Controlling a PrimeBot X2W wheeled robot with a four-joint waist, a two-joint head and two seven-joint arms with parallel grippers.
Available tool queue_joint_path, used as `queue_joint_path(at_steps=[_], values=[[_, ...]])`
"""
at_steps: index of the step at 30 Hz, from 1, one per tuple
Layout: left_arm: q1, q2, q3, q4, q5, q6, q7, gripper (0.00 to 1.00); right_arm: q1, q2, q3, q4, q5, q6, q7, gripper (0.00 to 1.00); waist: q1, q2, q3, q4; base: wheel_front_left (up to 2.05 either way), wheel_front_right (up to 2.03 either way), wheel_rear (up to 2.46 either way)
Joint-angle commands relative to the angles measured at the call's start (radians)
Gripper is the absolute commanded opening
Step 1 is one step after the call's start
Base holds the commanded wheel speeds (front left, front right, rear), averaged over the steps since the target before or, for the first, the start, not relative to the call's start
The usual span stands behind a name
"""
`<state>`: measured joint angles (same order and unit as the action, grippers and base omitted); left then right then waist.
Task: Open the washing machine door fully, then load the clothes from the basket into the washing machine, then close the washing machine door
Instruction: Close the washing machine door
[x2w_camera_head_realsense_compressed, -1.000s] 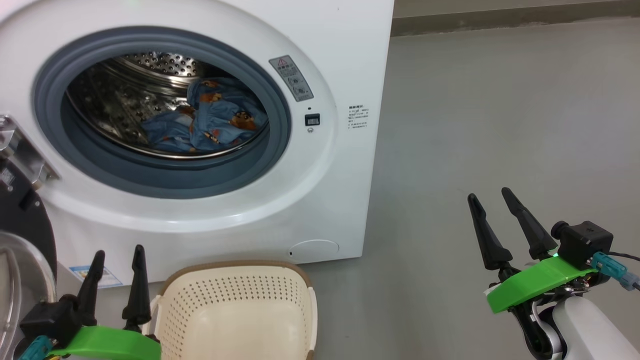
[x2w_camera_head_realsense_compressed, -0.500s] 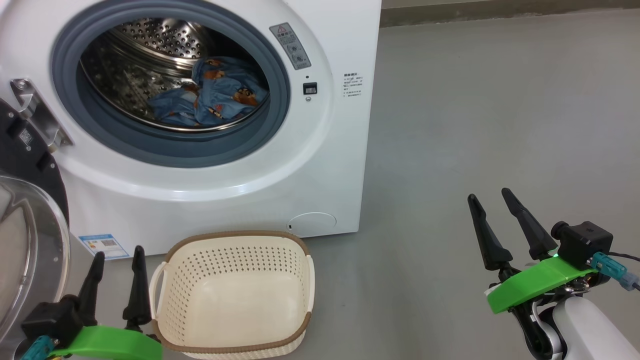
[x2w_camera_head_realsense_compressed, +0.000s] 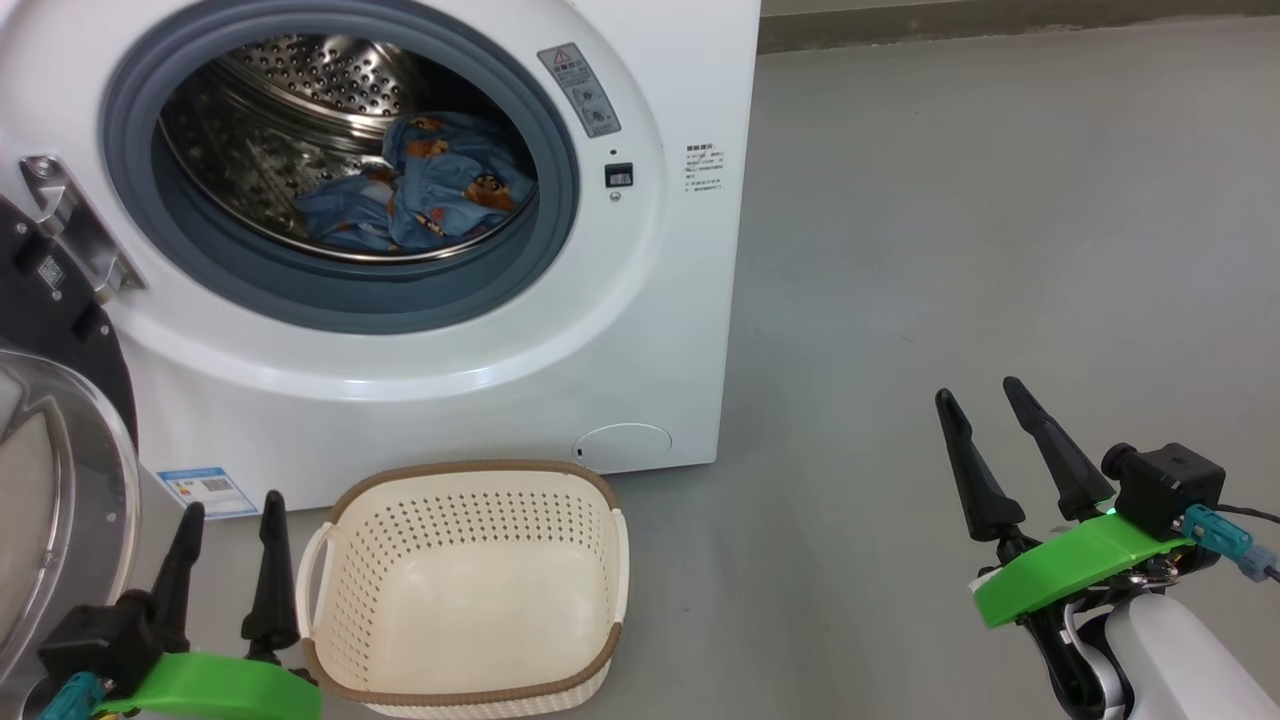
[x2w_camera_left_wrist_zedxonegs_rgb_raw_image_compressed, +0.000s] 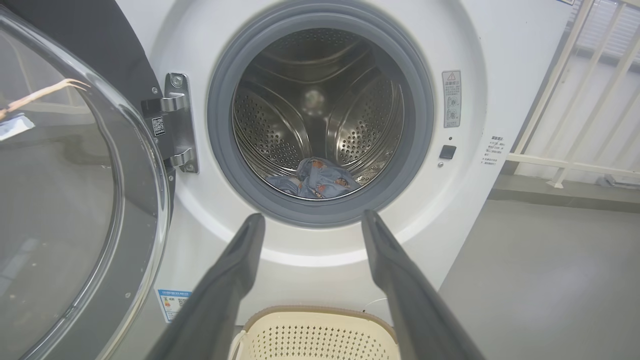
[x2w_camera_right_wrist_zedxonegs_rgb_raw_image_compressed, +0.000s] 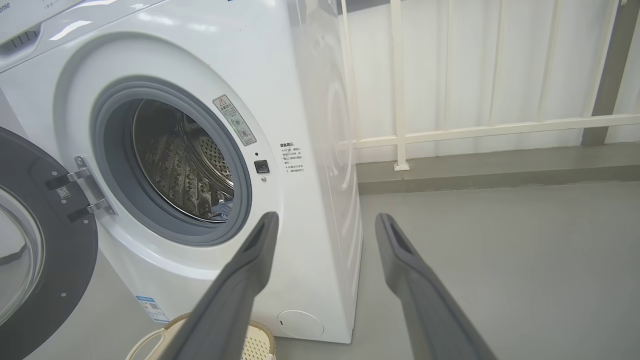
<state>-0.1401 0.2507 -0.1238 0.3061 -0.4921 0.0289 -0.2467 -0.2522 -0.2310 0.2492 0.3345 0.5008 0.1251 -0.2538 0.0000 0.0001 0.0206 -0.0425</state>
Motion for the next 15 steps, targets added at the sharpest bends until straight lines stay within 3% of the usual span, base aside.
queue_joint_path(at_steps=[1, 15], values=[[-0.034, 0.029, 0.033, -0.018, -0.003, 0.007, -0.009, 1.0, -0.002, -0.011, 0.011, -0.019, 0.005, 0.006, -0.008, 1.0, 0.0, -0.0001, 0.0, 0.0, 0.0, 0.0, 0.0], [-0.035, 0.032, 0.024, -0.014, -0.003, 0.011, -0.01, 1.0, 0.0, -0.013, 0.016, -0.017, 0.007, 0.006, -0.008, 1.0, 0.0, -0.0001, -0.007, 0.006, 0.0, 0.0, 0.0]])
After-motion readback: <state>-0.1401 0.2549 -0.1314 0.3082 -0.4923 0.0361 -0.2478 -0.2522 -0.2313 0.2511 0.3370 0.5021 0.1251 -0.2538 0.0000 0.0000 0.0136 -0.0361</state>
